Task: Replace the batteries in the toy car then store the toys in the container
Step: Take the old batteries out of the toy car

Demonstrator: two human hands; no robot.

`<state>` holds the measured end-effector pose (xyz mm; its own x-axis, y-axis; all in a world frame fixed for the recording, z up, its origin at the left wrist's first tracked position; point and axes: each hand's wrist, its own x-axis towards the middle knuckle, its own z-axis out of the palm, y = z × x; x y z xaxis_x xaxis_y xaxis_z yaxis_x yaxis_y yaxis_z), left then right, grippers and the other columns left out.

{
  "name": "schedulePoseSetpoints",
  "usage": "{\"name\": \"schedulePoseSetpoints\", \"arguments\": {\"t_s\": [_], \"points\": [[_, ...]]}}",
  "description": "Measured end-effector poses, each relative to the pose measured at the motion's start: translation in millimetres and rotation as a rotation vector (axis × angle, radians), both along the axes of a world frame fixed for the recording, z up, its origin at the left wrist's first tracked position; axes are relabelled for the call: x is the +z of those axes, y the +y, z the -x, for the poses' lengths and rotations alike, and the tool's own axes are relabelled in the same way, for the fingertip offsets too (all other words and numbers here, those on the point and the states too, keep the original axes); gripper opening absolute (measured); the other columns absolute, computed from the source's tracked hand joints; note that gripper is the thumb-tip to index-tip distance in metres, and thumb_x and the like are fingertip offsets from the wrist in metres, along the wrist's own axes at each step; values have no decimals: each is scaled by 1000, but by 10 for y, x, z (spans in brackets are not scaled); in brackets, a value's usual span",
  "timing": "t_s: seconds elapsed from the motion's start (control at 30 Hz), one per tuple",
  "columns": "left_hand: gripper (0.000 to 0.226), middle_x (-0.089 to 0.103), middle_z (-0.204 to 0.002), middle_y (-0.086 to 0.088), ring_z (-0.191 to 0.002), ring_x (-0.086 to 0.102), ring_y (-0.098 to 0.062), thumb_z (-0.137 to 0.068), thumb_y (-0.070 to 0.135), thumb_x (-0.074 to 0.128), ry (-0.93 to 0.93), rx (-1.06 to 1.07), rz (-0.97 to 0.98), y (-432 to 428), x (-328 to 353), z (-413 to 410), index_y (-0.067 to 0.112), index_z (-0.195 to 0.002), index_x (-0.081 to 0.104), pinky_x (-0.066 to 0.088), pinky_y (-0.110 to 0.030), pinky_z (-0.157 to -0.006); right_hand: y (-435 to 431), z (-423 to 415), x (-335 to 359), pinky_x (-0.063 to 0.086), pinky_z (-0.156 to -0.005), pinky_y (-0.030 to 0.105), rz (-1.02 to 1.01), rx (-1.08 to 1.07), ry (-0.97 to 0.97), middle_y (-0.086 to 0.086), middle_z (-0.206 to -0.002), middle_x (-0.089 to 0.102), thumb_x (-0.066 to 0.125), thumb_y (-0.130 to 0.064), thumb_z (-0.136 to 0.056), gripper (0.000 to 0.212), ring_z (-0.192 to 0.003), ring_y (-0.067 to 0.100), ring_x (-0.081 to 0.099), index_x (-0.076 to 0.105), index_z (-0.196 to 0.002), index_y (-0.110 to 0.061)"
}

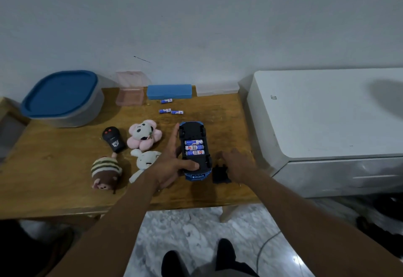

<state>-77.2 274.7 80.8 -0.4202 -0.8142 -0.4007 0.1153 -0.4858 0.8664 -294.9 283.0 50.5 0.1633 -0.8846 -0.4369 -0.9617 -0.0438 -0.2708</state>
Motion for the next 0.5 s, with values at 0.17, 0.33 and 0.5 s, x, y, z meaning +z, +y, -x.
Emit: {"name": "schedulePoseSetpoints", "arguments": {"t_s": [0.17, 0.33, 0.5], "points": [[123, 49, -142, -12, -119, 60, -35, -72, -28, 63, 4, -5, 11, -7, 24, -18, 59, -145, 15, 56, -50, -85, 5, 2, 22, 48, -77, 30, -23, -62, -14, 14, -134, 41, 62, -4, -85, 60, -107, 30, 56, 40, -137, -25], [123, 51, -141, -13, -118, 59, -37, -72, -29, 61, 17, -5, 32, -74, 90, -44, 57, -146, 14, 54, -55, -88, -62, 25, 274, 47, -89, 28, 36, -79, -74, 14, -130, 52, 61, -5, -87, 48, -116, 27, 51, 48, -132, -15], [123, 56, -136, -12, -114, 63, -35, -73, -31, 58, 51, 25, 44, -176, 186, -70, 56, -147, 13, 57, -50, -85, -240, -117, 866, 36, -54, 3, 265, -248, -352, -3, -90, 64, 55, -11, -93, 15, -78, 8, 55, 68, -101, -11]]}}
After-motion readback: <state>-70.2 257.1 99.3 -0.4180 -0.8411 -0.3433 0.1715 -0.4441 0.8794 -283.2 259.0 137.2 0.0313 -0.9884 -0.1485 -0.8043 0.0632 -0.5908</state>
